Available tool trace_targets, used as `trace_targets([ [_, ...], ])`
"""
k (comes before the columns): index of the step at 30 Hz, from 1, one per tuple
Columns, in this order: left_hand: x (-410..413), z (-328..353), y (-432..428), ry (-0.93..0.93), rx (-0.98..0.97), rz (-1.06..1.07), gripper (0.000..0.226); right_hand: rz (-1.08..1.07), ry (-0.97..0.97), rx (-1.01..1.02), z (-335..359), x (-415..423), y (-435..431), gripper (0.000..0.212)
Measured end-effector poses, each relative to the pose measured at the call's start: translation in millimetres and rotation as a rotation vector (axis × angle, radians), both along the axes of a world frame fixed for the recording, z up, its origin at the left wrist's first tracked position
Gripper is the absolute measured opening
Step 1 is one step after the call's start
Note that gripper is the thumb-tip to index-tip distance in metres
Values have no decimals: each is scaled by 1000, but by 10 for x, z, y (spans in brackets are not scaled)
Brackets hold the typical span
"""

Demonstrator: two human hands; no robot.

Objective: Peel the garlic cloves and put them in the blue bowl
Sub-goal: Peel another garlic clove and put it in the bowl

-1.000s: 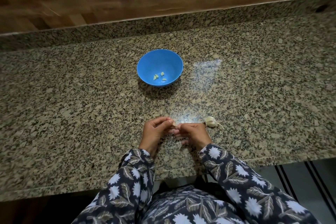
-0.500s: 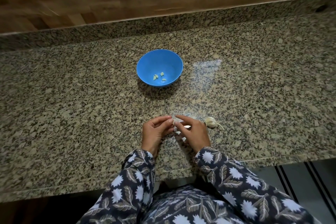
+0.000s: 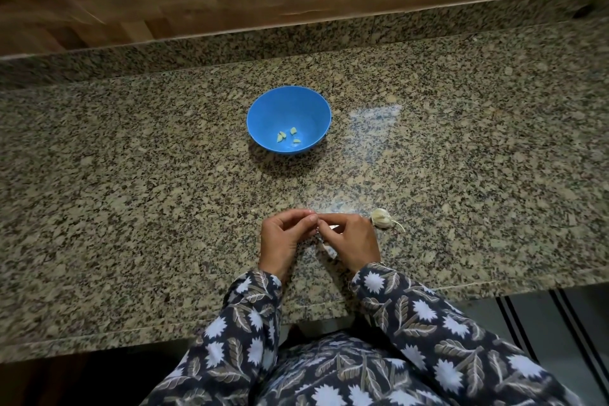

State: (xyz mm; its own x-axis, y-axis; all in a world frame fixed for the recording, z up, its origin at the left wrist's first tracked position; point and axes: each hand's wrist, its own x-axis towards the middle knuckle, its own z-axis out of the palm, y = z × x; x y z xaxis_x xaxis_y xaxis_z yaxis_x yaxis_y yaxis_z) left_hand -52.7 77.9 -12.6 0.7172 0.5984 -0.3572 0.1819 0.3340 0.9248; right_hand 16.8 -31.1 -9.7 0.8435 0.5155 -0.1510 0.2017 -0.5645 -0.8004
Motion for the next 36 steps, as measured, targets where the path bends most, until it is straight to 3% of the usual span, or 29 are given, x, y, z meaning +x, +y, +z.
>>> trace_targets([
  [8,-15,31,-47,26,142,-18,12,4,17,-4,-37,15,-1,20],
  [16,-26,6,-66,23,130,-16,18,3,-26,24,-34,28,10,20],
  [20,-32,-11,-87,13,244,-44,17,-9,-5,44,-53,27,18,20],
  [26,-60,-43,-82,-7,331,-80,20,-111,256,145,-79,34,21,19],
  [30,-50,-44,-36,-28,198,1,24,-250,563,297,-85,28,38,8],
  [36,-70,-80,9,-32,169,-2,25,-232,746,440,7,17,32,17],
])
